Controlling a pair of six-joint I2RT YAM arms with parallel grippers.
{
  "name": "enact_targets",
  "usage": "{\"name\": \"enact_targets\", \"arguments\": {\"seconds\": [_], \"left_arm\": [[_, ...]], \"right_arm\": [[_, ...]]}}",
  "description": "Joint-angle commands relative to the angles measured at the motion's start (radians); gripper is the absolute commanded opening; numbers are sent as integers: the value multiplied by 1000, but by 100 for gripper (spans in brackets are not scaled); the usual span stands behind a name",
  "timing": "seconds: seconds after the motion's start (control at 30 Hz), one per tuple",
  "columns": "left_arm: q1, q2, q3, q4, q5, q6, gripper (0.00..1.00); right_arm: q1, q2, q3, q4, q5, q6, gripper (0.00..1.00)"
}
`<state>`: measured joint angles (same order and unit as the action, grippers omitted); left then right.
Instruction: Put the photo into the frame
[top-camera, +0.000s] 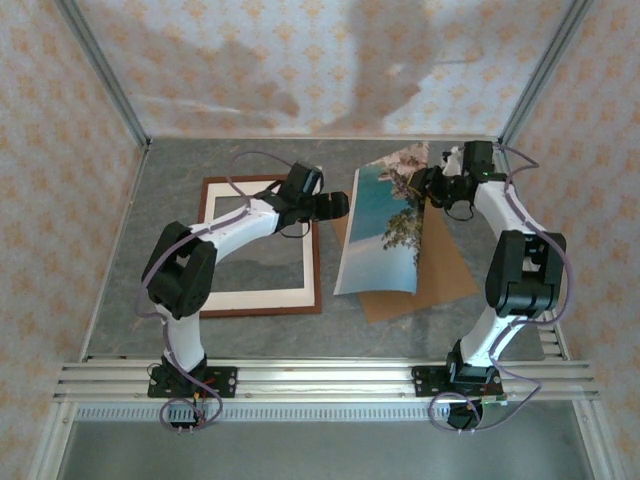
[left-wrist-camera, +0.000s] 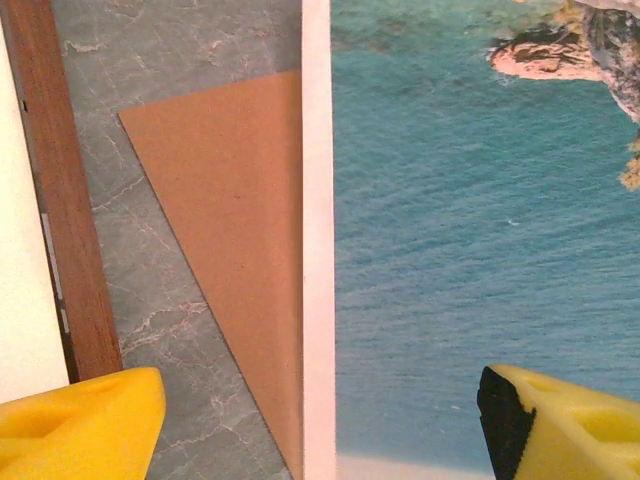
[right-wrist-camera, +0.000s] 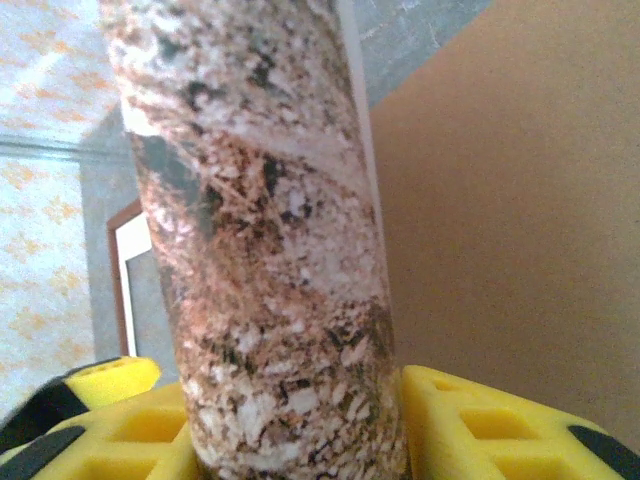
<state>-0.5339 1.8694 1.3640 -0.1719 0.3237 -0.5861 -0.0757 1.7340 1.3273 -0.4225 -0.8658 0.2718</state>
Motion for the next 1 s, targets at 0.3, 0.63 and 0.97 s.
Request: {"name": "enact_targets", "arguments": {"seconds": [0.3,0.63,0.97], "left_arm": [[-64,-334,-301,226,-30,151,84],[-317,-551,-533,365,-192,863,84],[-470,-464,-577,434,-339,1261,87]], "right_arm": [[-2,-123,9,86,-8,183,43],[15,-65,88,6,16,205,43],[36,-15,133,-18,10,212,43]]}}
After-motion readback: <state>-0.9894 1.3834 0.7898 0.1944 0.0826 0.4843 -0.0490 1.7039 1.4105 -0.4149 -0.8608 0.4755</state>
